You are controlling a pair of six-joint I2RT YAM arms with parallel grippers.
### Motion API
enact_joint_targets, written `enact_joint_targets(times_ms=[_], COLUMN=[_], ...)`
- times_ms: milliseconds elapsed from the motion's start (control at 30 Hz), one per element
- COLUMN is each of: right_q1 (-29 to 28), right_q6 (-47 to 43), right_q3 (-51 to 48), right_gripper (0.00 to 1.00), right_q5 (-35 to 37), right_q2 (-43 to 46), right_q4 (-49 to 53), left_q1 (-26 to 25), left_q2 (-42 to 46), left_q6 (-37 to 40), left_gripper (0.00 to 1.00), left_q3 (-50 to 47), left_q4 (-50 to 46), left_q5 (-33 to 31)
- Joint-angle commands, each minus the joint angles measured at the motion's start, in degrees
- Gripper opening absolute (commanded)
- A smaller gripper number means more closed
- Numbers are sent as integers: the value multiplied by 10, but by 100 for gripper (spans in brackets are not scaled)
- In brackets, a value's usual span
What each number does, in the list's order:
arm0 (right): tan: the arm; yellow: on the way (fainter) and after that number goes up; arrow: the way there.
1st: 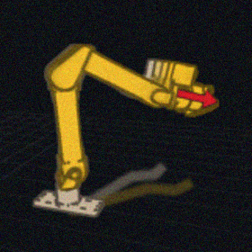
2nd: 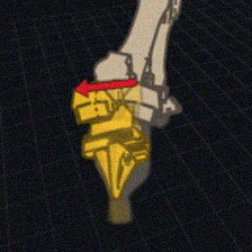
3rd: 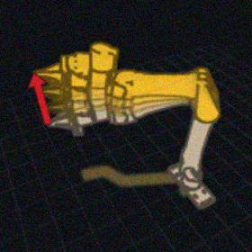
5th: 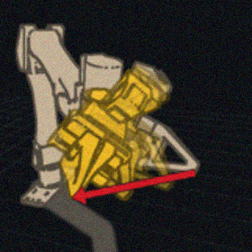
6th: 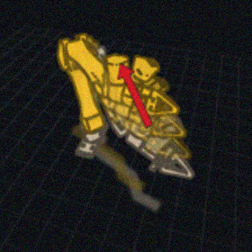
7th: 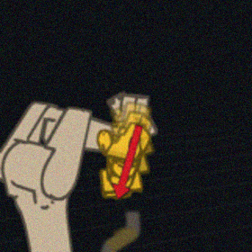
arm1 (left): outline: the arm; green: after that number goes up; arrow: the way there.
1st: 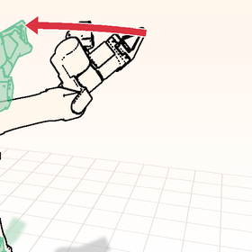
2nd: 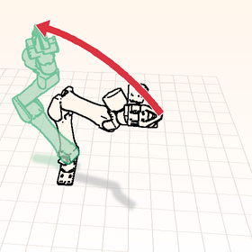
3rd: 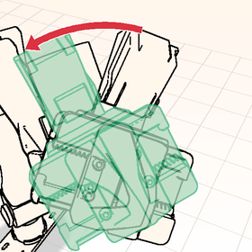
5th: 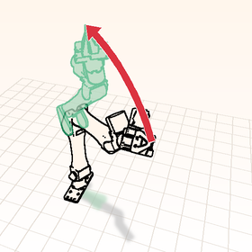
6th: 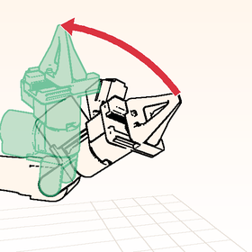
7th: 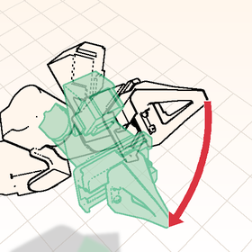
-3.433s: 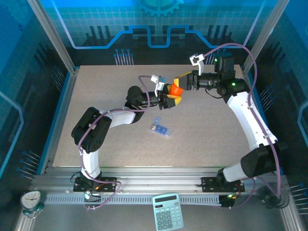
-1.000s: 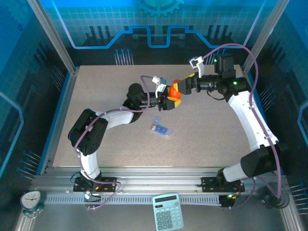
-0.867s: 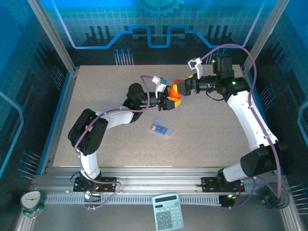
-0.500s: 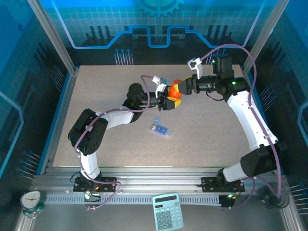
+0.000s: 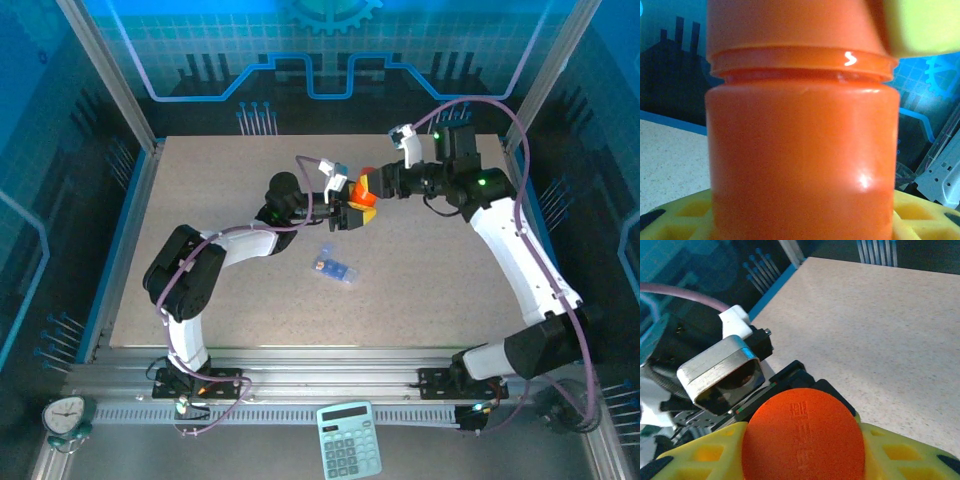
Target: Sort the pills into containers
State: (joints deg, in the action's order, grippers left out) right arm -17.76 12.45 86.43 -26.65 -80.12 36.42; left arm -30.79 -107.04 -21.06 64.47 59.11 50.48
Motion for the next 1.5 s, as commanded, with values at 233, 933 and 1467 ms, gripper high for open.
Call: enact_joint_targets(times_ms=[233,933,1467], right_q1=[-56,22,64], right_q6=[120,32,-39], right_q3=[-83,-13,20], right_gripper=[49,92,85], right_q5=[175,-23,-161], right_q2=[42,59,-14], right_q4=[-29,-23,8], left_q1=[0,1,0], left_q2=[3,5,7], left_q6=[7,12,10], left_gripper=[10,10,10], left_q3=[27,23,25], left_q4=[31,24,20], left_q5=[2,6,9])
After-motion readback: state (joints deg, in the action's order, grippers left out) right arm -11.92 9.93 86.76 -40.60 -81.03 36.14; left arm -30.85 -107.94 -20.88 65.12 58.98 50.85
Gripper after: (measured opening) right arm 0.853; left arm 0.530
